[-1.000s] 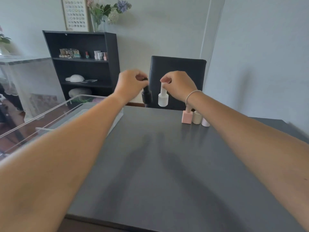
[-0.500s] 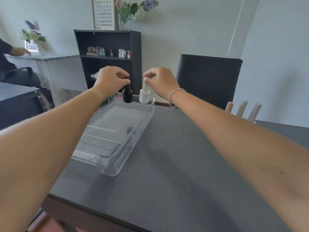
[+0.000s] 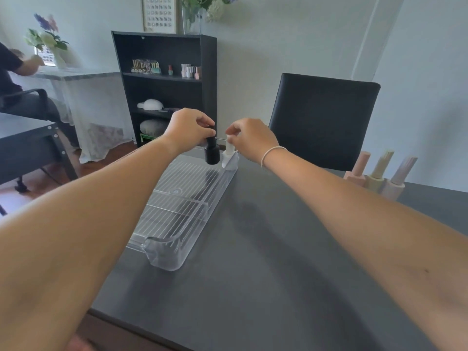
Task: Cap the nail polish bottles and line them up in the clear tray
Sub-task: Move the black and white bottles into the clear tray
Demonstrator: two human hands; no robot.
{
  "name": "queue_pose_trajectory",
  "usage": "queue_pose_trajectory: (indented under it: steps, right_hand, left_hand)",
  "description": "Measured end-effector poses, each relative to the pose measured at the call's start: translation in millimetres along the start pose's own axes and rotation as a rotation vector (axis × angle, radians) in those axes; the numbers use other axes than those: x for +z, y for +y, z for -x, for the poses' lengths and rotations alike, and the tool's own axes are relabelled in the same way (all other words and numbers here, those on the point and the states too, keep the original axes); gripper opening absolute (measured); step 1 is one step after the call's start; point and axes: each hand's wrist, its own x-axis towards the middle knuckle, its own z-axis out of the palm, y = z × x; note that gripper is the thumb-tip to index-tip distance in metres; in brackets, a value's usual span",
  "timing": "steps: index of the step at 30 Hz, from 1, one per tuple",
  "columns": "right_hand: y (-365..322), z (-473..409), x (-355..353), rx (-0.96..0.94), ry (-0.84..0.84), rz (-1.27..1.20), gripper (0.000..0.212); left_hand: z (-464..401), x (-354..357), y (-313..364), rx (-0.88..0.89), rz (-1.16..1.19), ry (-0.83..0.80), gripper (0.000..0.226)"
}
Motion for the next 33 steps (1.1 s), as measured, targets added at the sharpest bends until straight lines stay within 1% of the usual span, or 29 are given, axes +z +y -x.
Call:
queue_pose_trajectory:
  steps: [4,15,19,22,25,28,33]
  right_hand:
    - [2.3,-0.4,3.0,-0.015,0.012,0.007,0.027]
    - [4.0,0.3,5.7,-0.031,0.037,0.014,0.029]
    - [6.6,5.3,0.0,-0.049,0.059,-0.006,0.03]
    - [12.7,11.2,-13.5,-0.043,0.092,-0.012,0.028]
    - [23.7,21.3,-37.5,-0.028,0.146,-0.009,0.027]
    - [41.2,36.7,-69.0,-0.001,0.193,-0.003,0.027]
    - [84.6,75.4,-123.6,0.1,0.297,0.032,0.024]
  left_hand:
    - [0.1,8.1,2.6,-0.004,-0.007,-0.018,0.016]
    - [3.5,16.4,-1.8,-0.004,-0.057,-0.004,0.018]
    - [5.3,14.6,-2.9,0.0,-0.074,-0.017,0.022]
    - [7.3,10.4,2.9,0.028,-0.091,0.012,0.024]
    - [8.1,6.9,23.1,0.096,-0.05,0.063,0.024]
    - [8.9,12.7,55.6,0.176,-0.037,0.073,0.023]
    - [22.6,50.4,114.6,0.296,0.026,-0.035,0.022]
